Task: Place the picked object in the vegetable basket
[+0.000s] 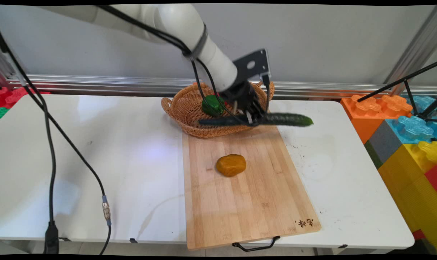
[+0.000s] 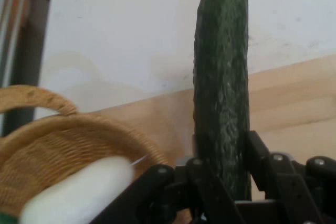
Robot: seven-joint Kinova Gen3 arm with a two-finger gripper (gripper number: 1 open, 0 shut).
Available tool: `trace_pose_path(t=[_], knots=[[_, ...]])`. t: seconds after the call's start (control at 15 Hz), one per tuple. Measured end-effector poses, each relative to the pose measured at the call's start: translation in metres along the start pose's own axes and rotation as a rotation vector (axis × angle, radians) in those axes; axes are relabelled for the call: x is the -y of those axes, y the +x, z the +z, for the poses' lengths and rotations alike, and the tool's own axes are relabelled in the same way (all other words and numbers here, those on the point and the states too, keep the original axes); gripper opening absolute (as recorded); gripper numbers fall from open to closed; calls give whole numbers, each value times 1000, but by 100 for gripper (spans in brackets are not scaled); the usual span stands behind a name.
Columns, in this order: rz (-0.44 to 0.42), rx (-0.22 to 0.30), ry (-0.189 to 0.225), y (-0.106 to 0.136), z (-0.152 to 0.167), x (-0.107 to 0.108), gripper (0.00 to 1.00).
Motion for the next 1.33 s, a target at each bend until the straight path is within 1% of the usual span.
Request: trace_pose_path(t=[0.2,0.33,0.67,0.87,1.07,1.13,1.33], knots=[[55,28,28,-6,-15,19,0],[98,58,36,-18,-22,34,0],[167,98,23,-44,-22,57,0],[196,107,12,-58,-18,68,0],[229,106,1,-68,-14,76,0],[237,105,-1,-70,-13,77,100],[252,101,-7,-74,-11,80,100]])
